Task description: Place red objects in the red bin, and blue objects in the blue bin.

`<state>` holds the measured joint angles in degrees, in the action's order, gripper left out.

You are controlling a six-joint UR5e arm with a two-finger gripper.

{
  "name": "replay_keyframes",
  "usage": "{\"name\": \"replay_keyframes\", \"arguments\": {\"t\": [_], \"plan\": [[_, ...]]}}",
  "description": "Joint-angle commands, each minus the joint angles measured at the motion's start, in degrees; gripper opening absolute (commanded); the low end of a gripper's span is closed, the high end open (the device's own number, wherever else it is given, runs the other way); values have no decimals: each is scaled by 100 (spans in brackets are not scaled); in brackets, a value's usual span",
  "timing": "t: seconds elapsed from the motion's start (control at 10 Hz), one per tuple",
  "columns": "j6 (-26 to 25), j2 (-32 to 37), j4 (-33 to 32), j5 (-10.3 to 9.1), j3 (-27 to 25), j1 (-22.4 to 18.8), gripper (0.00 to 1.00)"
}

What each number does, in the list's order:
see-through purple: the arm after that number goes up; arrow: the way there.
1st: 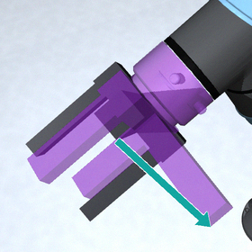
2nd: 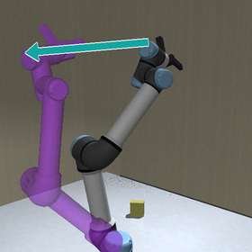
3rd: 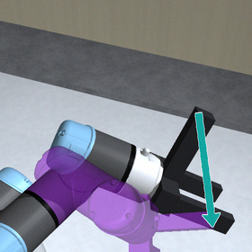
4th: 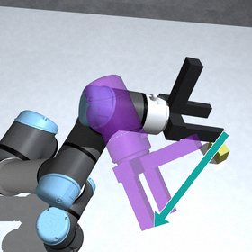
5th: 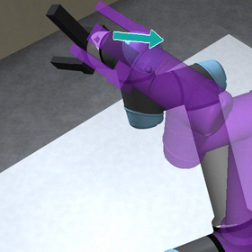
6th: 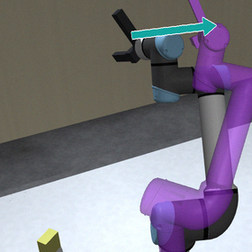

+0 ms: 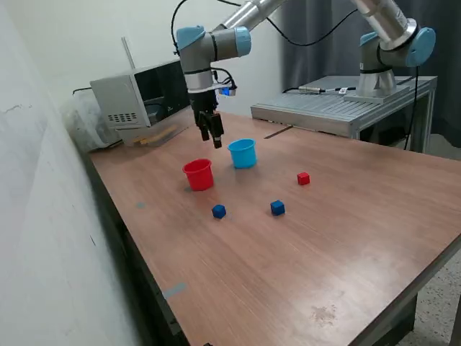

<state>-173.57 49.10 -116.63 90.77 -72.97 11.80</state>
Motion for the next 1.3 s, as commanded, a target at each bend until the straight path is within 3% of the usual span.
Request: {"name": "replay_keyframes", "arguments": {"t": [0.0,0.2,0.3,0.4,0.5,0.7,0.9,1.2], "plan": [[-674,905,254,-6,-1145,-378,100],[-1762,1521,361,-67,-2076,-563,100],[-2124,1594,334,-355,-2377,-617,100],[-2363,1612,273,-897,-2624,-626,100],[-2452,1594,-6,-1111,-2748,-800,100],[-2567,1568,-341,-1096,-2758,-1222,100],[-2611,1157,-386,-1087,-2435,-1608,100],[-2611,515,-948,-921,-2241,-1663,100]]}}
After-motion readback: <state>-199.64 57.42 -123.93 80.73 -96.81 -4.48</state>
